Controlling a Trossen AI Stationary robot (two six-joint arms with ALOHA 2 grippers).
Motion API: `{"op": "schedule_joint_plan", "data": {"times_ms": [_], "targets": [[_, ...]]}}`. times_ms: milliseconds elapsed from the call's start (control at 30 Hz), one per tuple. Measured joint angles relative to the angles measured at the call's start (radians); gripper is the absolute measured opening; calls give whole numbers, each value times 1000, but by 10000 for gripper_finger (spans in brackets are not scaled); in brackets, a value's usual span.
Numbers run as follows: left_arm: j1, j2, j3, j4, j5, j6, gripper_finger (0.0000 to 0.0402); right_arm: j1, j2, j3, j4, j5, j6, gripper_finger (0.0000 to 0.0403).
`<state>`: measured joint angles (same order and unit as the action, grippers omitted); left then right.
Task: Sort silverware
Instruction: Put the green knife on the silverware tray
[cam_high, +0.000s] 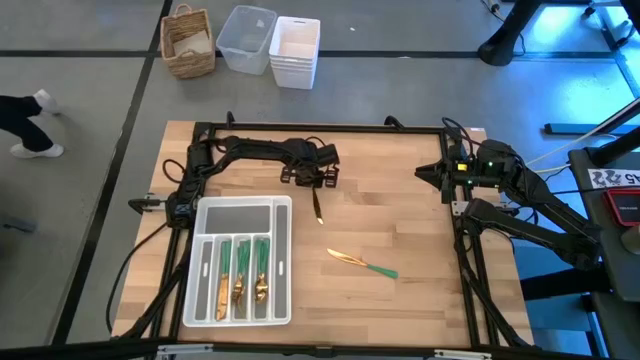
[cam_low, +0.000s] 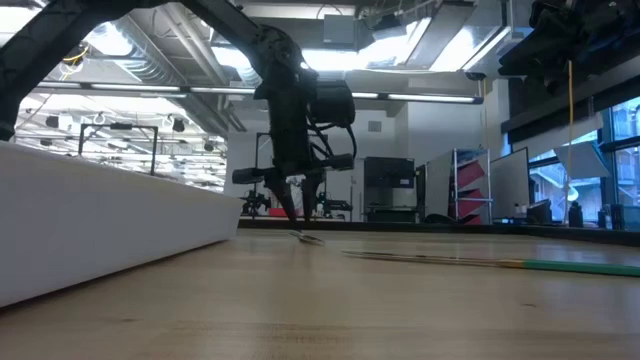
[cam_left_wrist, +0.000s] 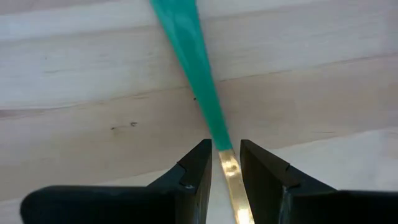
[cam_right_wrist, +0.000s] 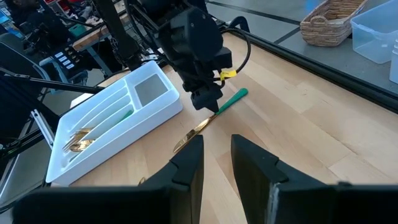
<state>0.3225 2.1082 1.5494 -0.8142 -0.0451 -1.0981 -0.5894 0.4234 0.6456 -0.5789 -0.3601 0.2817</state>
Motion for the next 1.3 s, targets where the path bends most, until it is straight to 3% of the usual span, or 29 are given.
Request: {"op": "schedule_joint_plan", "data": {"times_ms": [333, 667, 833, 1300], "targets": [[0, 22, 0, 6, -22, -28, 76, 0, 0, 0, 0, 0, 0, 83], [0, 22, 0, -264, -30, 8, 76, 0, 0, 0, 0, 0, -2, 83], [-2, 22, -1, -180, -30, 109, 76, 0, 0, 0, 0, 0, -2, 83], [0, 12, -66, -93, -25, 56, 76, 0, 0, 0, -47, 0, -2, 83]]}}
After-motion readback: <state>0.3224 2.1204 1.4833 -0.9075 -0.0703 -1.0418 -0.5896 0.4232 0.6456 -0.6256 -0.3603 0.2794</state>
